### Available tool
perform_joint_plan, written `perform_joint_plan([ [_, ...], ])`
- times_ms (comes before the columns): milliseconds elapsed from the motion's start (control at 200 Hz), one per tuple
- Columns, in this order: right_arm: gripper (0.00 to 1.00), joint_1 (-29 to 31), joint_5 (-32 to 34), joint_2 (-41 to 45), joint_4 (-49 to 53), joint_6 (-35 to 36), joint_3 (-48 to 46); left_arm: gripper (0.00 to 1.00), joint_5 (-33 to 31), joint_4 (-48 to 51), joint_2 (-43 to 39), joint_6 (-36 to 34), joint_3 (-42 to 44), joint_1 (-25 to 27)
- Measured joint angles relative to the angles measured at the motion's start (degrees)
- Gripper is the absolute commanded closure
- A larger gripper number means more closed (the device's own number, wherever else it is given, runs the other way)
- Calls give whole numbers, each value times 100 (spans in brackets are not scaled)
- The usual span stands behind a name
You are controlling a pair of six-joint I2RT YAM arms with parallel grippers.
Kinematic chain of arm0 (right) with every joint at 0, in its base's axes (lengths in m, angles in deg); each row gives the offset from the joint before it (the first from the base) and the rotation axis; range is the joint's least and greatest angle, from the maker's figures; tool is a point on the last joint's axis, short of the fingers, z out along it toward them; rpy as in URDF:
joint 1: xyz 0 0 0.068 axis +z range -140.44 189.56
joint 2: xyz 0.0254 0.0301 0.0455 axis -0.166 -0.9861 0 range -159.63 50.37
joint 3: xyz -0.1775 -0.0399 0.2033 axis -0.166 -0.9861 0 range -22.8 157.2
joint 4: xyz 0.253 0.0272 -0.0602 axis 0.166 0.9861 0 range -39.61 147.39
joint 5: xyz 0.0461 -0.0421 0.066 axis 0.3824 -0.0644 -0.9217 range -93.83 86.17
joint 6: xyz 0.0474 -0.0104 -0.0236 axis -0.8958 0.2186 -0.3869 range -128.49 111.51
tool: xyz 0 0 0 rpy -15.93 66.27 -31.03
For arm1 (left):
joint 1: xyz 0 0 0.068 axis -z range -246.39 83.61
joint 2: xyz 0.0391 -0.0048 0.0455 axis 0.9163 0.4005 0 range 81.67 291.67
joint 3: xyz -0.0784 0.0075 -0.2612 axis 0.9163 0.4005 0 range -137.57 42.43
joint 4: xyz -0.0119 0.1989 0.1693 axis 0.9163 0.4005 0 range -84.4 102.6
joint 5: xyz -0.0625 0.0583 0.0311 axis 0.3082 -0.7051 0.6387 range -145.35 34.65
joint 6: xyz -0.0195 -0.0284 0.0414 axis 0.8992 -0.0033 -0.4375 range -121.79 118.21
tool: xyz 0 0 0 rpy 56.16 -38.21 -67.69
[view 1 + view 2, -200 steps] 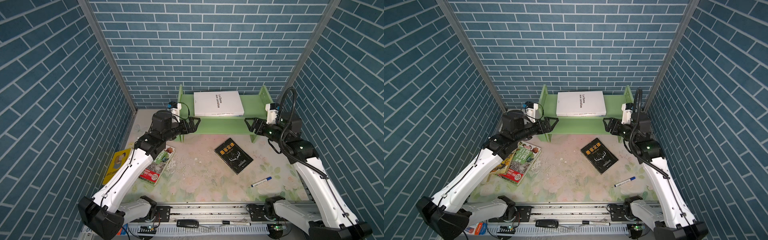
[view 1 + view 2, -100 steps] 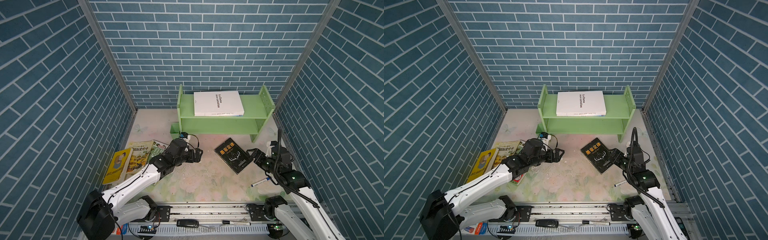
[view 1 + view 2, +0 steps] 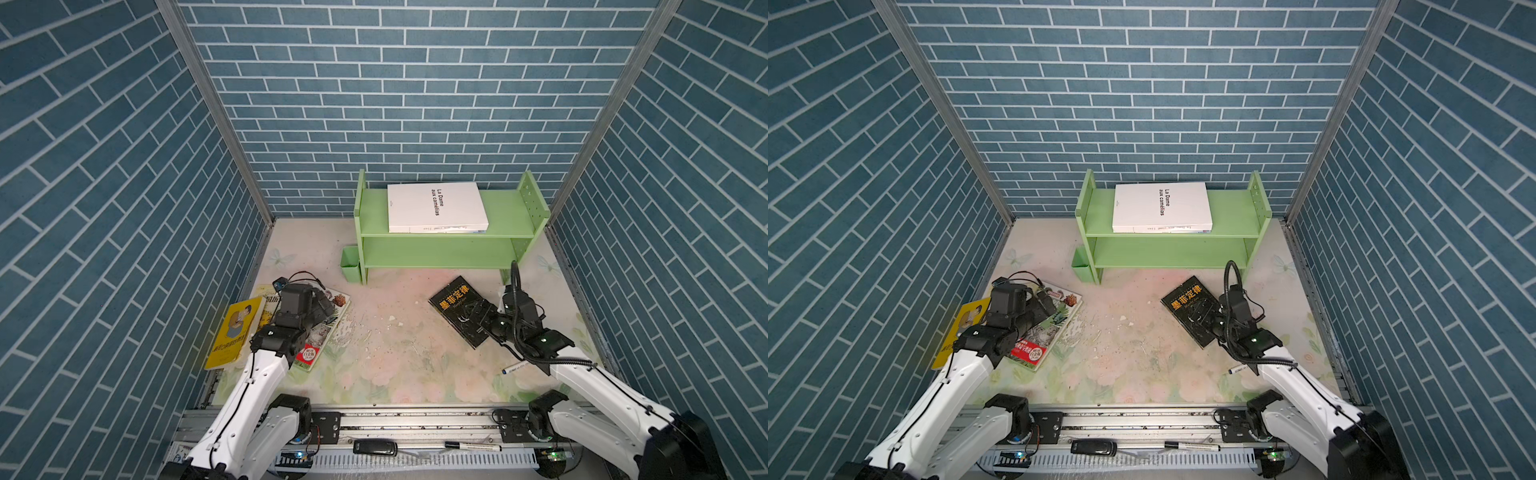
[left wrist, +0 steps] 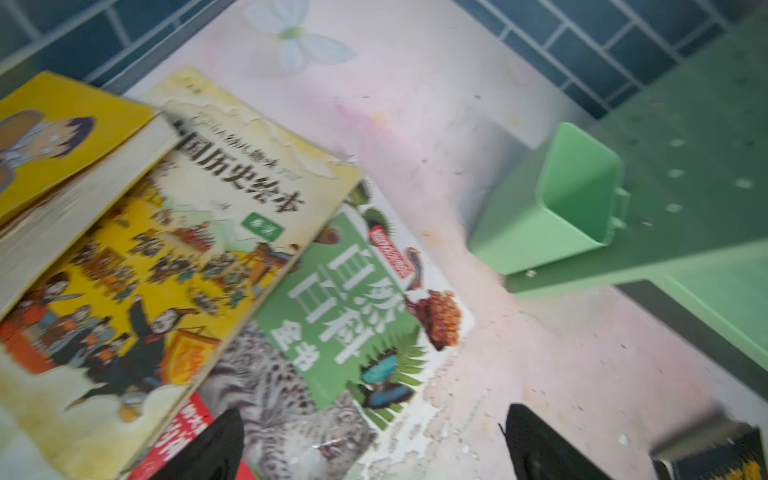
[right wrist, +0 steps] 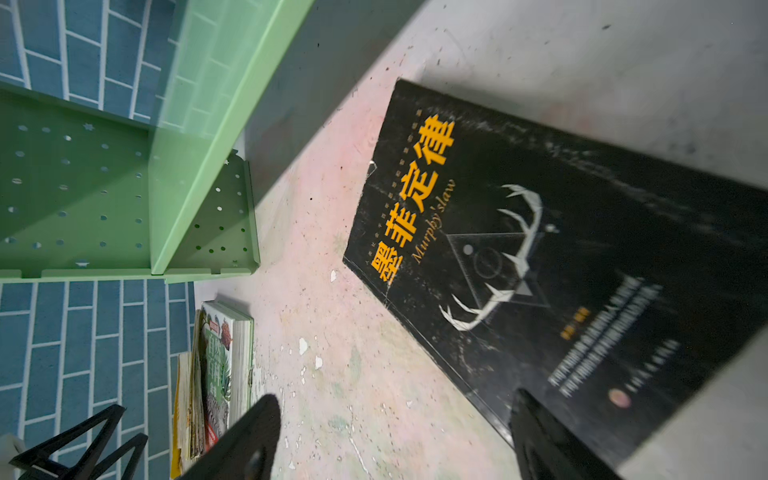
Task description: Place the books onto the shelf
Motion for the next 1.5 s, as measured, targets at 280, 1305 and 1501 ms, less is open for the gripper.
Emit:
perform_joint_plan([
  [280,15,824,348,-1982,-1504,-267,682,0,308,122,417,352,245,-756],
  [1305,16,988,188,-2957,-2028,-304,1620,0,1408,-2208,955,144,1464,-4089],
  [1501,16,988,177,-2973,-2000,-304,1646,0,2367,-3152,1567,-129,1532,-4454],
])
